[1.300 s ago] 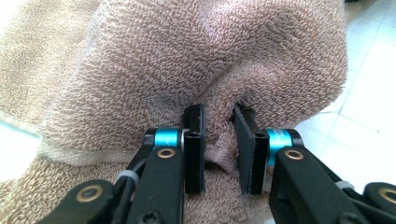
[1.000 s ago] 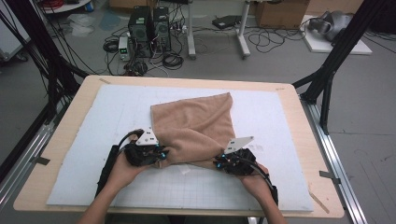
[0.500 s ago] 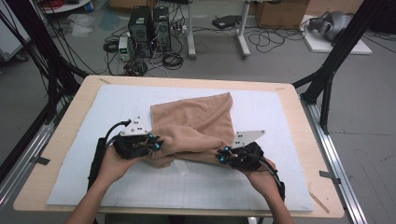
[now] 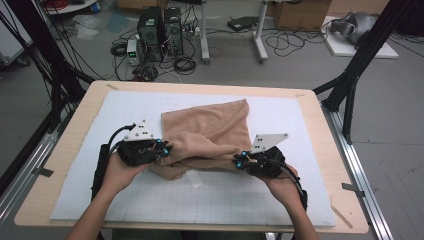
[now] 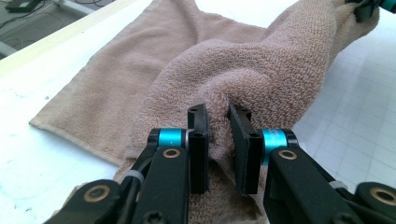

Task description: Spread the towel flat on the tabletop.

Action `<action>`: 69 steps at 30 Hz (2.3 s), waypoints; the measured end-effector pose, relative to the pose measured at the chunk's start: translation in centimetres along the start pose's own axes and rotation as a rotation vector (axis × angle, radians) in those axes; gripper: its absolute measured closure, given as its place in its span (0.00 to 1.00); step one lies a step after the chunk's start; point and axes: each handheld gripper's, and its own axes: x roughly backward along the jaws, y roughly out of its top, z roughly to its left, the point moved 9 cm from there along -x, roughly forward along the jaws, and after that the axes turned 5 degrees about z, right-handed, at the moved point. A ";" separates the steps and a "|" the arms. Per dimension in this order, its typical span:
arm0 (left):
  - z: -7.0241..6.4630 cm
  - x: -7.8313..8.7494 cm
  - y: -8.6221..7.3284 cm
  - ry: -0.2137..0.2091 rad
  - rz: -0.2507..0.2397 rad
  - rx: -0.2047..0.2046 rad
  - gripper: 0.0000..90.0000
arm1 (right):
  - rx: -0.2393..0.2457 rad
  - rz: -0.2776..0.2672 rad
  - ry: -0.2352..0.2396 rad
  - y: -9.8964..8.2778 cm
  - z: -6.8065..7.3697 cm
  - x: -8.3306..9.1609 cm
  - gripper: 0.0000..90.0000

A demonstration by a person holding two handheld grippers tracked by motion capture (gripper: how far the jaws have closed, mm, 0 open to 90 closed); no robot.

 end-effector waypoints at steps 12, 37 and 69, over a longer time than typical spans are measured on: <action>6.6 -4.1 1.2 0.041 0.038 0.146 0.86 | -0.083 0.021 -0.031 2.3 -5.8 -1.9 0.90; 8.5 -2.5 -0.1 0.086 0.046 0.189 0.63 | -0.186 -0.003 -0.072 2.3 -8.2 -3.2 0.69; 4.3 -6.3 -6.2 0.040 0.251 0.074 0.87 | -0.112 0.152 0.058 0.5 -2.4 -11.9 0.93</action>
